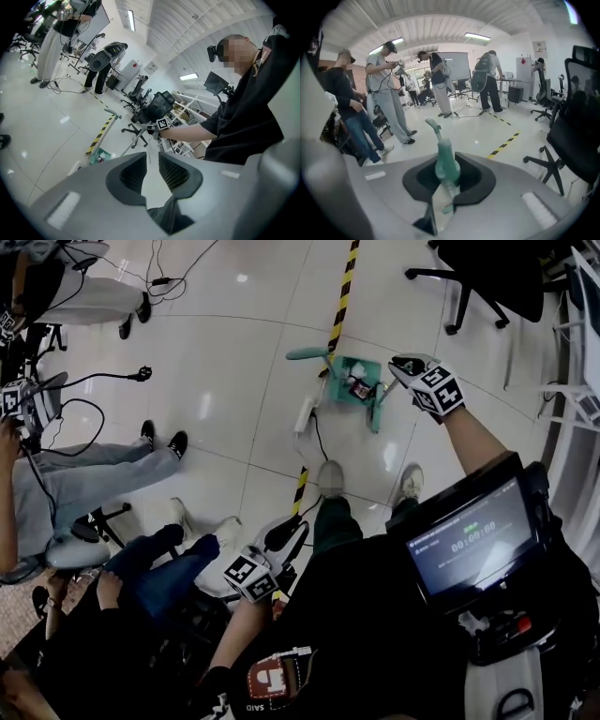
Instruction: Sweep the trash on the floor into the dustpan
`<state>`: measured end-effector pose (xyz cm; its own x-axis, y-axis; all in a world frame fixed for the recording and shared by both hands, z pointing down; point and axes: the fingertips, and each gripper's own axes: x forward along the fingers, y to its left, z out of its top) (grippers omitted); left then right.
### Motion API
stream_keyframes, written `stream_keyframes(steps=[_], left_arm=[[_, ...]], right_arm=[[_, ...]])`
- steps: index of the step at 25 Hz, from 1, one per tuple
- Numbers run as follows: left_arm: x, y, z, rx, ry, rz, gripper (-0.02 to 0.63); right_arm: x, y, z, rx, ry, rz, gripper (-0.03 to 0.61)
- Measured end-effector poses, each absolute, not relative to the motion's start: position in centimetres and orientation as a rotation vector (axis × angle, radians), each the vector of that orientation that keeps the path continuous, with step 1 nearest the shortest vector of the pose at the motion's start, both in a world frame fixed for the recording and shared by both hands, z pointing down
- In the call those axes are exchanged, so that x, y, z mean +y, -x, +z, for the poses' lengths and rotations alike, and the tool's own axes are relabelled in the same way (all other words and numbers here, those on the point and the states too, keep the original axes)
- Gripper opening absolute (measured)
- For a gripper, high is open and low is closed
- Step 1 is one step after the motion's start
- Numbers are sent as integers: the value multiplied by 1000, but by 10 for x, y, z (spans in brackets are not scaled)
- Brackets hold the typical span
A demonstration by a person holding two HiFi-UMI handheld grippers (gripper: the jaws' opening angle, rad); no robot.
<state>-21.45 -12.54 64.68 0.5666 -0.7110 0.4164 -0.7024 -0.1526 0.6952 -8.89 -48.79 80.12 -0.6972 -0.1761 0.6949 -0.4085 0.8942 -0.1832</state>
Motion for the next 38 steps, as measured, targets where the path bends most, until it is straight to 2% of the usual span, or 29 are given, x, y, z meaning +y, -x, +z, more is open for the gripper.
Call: stream_keyframes(steps=[3,12,21,32,38], left_arm=[[-130,212,645,-1145,-1898,-33,83],[-145,198,637,-1123,-1928,-45,83],[-163,187,611,-1088,-2021,-65,82],[-187,194,536,-792,-2365,-42,81],[-151,132,489,-623,-2522,-38,81]], right_arm=[[-477,75,797,-2292,-369,359,46],[-466,-30,781,-2162,-491,421,46],[-456,-77,745,-2122,-601,411,46],[-344,-135,622,-2102,-952,488,46],[-242,-154,572,-2191,-1007,501,46]])
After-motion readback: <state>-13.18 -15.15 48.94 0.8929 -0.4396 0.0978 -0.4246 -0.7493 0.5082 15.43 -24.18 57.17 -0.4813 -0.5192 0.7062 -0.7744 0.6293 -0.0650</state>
